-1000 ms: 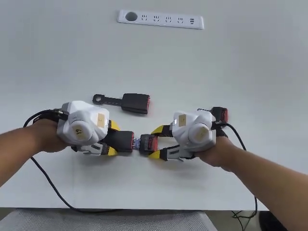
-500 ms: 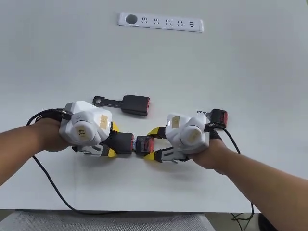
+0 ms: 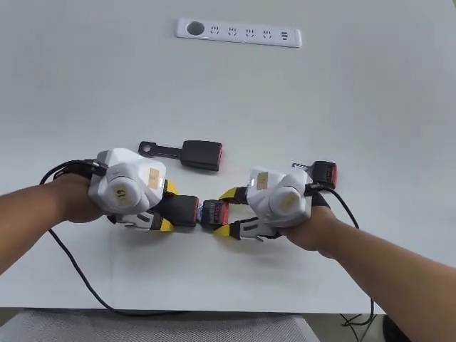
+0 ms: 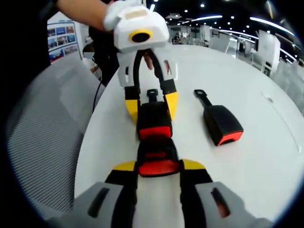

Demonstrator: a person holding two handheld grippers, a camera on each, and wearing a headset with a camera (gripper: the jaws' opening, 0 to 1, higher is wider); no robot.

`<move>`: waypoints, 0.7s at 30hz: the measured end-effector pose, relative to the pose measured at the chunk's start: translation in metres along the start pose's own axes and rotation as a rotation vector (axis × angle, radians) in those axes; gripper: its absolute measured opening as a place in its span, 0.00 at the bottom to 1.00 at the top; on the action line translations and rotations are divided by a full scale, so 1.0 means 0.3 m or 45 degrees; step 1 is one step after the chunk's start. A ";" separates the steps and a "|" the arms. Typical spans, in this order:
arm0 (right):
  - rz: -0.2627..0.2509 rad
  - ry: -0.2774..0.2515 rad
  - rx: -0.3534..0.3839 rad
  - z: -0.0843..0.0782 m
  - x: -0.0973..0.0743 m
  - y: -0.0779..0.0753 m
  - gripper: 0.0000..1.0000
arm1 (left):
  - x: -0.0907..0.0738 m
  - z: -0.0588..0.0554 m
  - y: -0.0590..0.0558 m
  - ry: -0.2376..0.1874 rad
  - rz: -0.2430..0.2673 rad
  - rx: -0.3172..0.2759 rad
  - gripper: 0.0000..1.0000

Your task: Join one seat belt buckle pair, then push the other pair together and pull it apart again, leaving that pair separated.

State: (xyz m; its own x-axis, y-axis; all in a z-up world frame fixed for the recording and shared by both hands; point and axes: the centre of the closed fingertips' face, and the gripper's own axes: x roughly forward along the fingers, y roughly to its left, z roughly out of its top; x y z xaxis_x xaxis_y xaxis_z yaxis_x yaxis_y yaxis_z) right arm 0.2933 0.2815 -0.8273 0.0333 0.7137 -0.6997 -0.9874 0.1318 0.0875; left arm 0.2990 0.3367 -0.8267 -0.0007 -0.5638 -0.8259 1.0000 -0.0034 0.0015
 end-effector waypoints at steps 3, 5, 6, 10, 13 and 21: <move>0.000 -0.004 -0.003 0.002 -0.001 0.000 0.34 | -0.001 0.001 -0.001 -0.008 -0.001 -0.001 0.35; 0.002 -0.007 -0.008 0.000 -0.002 0.000 0.34 | -0.003 0.002 -0.002 -0.009 -0.007 0.002 0.35; 0.001 -0.009 -0.010 -0.001 -0.003 0.001 0.34 | -0.004 0.003 -0.003 -0.012 -0.009 0.005 0.35; -0.005 -0.022 -0.014 -0.002 -0.003 0.000 0.34 | -0.007 0.006 -0.004 -0.027 -0.011 0.007 0.34; -0.013 -0.045 -0.003 -0.003 -0.005 0.001 0.34 | -0.009 0.006 -0.004 -0.043 -0.013 0.001 0.34; -0.033 -0.092 -0.001 -0.002 -0.004 0.000 0.33 | -0.014 0.004 -0.004 -0.099 -0.014 -0.001 0.34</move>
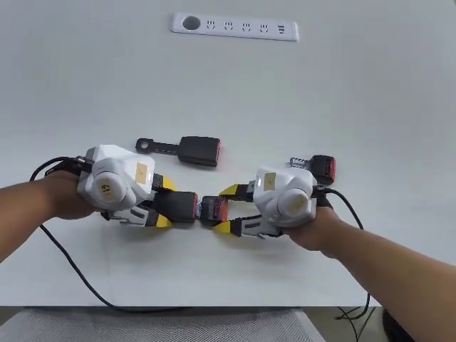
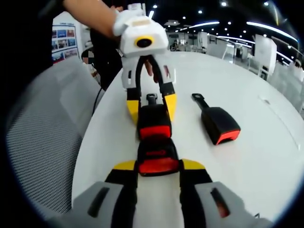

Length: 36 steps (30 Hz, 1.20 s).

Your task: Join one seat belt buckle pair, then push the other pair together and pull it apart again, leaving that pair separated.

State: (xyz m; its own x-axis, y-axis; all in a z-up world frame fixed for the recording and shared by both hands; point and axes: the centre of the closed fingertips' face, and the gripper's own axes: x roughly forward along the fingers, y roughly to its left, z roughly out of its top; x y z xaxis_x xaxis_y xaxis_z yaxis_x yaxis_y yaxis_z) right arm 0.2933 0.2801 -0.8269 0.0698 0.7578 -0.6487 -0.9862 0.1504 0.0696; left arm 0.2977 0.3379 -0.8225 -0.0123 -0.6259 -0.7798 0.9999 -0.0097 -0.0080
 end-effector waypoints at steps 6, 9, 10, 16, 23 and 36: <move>-0.016 -0.036 0.010 0.000 -0.001 -0.001 0.33 | -0.002 -0.003 0.001 -0.035 -0.012 -0.004 0.34; -0.022 -0.048 0.014 0.002 -0.001 -0.002 0.33 | -0.002 -0.004 0.002 -0.050 -0.011 -0.010 0.34; -0.026 -0.054 0.019 0.001 -0.001 -0.003 0.33 | -0.002 -0.004 0.002 -0.053 -0.011 -0.010 0.34; -0.063 -0.095 0.057 0.000 -0.004 -0.001 0.33 | -0.002 -0.007 0.005 -0.078 -0.009 -0.033 0.34; -0.075 -0.108 0.073 -0.001 -0.005 -0.002 0.32 | -0.003 -0.007 0.004 -0.091 -0.019 -0.038 0.34; -0.100 -0.103 0.056 -0.004 -0.006 -0.003 0.32 | -0.006 -0.009 0.004 -0.100 -0.027 -0.045 0.33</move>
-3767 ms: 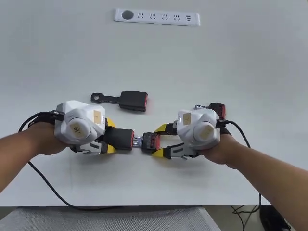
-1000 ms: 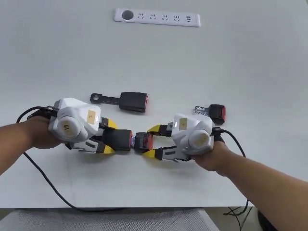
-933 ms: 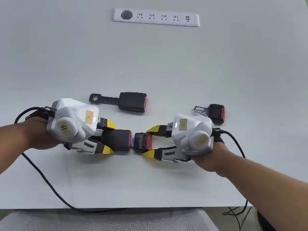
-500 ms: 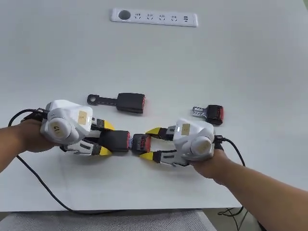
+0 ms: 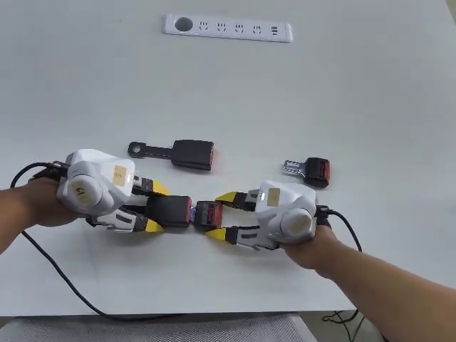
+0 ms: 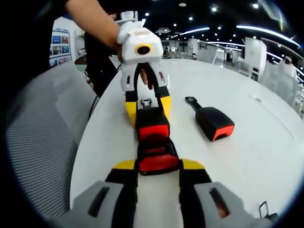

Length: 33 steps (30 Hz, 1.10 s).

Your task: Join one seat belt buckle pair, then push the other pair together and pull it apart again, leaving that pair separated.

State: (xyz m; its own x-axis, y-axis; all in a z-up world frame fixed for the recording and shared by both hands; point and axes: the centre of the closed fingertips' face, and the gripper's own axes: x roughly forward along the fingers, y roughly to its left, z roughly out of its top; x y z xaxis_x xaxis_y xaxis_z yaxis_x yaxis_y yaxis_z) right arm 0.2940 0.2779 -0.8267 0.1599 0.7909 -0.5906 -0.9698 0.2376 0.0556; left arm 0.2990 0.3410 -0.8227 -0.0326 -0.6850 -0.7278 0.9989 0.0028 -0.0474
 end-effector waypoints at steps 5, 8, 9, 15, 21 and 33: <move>0.000 0.000 0.003 0.002 -0.002 0.001 0.32 | -0.001 0.000 0.000 -0.001 -0.003 0.001 0.33; -0.005 -0.006 0.020 0.002 -0.003 0.001 0.32 | -0.002 0.001 0.000 -0.002 -0.003 0.000 0.33; -0.007 -0.007 0.021 0.002 -0.003 0.001 0.32 | -0.002 0.001 -0.001 -0.004 -0.002 0.000 0.33; -0.011 -0.007 0.019 0.002 -0.004 0.001 0.32 | -0.003 0.002 -0.001 -0.006 -0.002 -0.004 0.33; -0.020 0.003 0.026 0.005 -0.002 0.002 0.32 | -0.002 0.006 -0.001 0.026 -0.008 0.012 0.34; -0.042 0.054 0.038 0.009 0.003 0.009 0.35 | 0.000 0.007 -0.001 0.088 0.010 0.035 0.35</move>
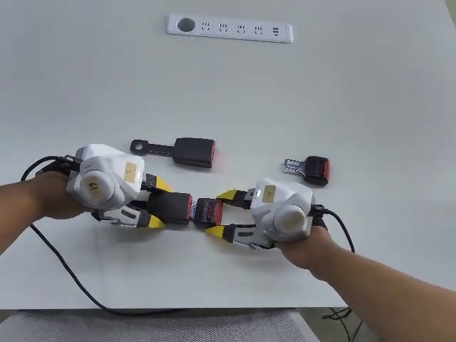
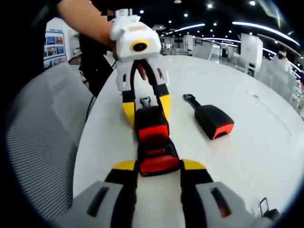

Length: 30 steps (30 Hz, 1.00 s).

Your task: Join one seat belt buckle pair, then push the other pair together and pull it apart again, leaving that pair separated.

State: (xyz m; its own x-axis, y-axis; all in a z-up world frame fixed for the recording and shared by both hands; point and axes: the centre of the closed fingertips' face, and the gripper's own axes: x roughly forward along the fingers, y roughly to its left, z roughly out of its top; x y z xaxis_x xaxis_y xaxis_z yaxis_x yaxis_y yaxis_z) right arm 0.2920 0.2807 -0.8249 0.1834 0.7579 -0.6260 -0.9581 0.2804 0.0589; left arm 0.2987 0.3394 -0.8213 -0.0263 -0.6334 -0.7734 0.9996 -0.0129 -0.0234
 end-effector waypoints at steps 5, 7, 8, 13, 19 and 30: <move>-0.059 -0.046 0.075 0.038 -0.012 -0.011 0.51 | -0.001 -0.001 -0.010 0.066 0.001 -0.017 0.43; -0.083 -0.070 0.057 0.054 -0.025 -0.022 0.65 | -0.007 0.005 -0.005 0.052 0.027 -0.040 0.54; -0.090 -0.068 0.064 0.057 -0.030 -0.024 0.70 | -0.016 0.016 -0.003 0.025 0.040 -0.069 0.60; -0.112 -0.096 0.070 0.079 -0.051 -0.036 0.74 | -0.030 0.008 0.005 0.029 0.077 -0.092 0.71; -0.139 -0.106 0.049 0.086 -0.106 -0.058 0.76 | -0.068 0.050 0.043 -0.045 0.151 -0.140 0.81; -0.157 -0.052 0.009 0.017 -0.224 -0.141 0.75 | -0.118 0.128 0.157 -0.071 0.239 -0.086 0.84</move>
State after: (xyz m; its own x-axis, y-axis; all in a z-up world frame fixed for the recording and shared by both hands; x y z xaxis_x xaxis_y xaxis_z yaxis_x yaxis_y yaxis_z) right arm 0.3212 0.2210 -0.7813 0.3090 0.7407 -0.5966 -0.9260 0.3774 -0.0111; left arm 0.3467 0.3314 -0.7708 0.1629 -0.6618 -0.7318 0.9843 0.1603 0.0741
